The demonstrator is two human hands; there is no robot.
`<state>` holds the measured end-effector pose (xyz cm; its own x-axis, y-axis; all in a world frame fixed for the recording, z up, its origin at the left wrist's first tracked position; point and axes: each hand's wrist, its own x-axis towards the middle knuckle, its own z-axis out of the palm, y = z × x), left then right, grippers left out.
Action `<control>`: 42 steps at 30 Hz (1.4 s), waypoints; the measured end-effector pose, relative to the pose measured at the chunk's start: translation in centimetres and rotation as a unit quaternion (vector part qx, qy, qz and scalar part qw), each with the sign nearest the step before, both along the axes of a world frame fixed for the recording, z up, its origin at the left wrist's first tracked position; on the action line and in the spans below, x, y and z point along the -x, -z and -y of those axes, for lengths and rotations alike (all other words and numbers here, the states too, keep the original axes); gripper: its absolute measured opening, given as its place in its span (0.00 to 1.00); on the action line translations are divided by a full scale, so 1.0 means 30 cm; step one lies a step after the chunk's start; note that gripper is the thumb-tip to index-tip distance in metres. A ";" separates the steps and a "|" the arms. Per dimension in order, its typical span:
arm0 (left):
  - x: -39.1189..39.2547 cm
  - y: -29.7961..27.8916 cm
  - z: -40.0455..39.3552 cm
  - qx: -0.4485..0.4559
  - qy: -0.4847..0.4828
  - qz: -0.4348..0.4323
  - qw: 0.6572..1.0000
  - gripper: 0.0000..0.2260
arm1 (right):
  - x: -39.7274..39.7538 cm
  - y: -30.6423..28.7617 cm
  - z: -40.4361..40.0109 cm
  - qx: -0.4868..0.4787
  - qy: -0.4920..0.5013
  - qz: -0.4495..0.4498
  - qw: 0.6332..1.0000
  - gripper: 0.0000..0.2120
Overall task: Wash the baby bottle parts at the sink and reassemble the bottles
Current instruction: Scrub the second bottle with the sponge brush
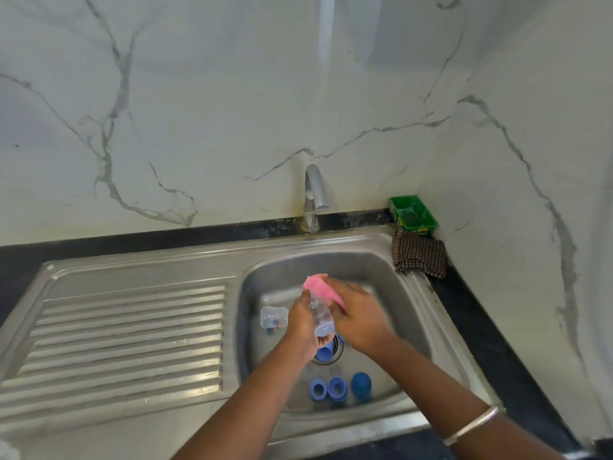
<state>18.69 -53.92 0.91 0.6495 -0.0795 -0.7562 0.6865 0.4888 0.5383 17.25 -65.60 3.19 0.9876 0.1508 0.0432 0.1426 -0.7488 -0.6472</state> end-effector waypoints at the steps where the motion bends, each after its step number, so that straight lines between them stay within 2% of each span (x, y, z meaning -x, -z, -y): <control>1: 0.005 -0.002 -0.006 0.007 0.000 -0.006 1.000 0.22 | 0.006 -0.001 -0.014 0.010 0.000 -0.004 1.000 0.25; 7: 0.018 -0.001 -0.048 0.046 -0.022 -0.012 0.999 0.19 | 0.089 0.001 -0.059 0.062 -0.031 -0.003 0.998 0.26; 13: 0.014 0.014 -0.110 0.045 -0.041 -0.009 0.998 0.24 | 0.187 0.036 -0.054 0.075 -0.071 0.032 0.994 0.27; 20: 0.095 0.033 -0.090 0.044 -0.012 0.010 0.999 0.15 | 0.088 0.002 -0.087 0.022 0.013 0.025 0.999 0.24; 25: 0.066 0.001 -0.125 0.100 -0.059 0.024 0.993 0.18 | 0.073 -0.032 -0.115 0.007 -0.013 -0.003 1.000 0.22; 29: 0.017 -0.013 -0.179 0.152 -0.098 0.036 0.983 0.19 | 0.129 -0.019 -0.116 -0.012 -0.053 0.018 0.998 0.23; 34: 0.022 -0.002 -0.203 0.186 -0.067 0.048 0.979 0.18 | 0.168 -0.004 -0.099 0.020 -0.059 0.032 0.998 0.24; 39: 0.031 0.017 -0.198 0.118 0.037 0.048 0.991 0.20 | 0.150 -0.008 -0.115 0.054 -0.035 0.049 0.997 0.25; 42: 0.054 0.023 -0.182 0.098 0.047 0.051 0.993 0.17 | 0.111 -0.022 -0.145 0.043 0.009 0.042 0.998 0.25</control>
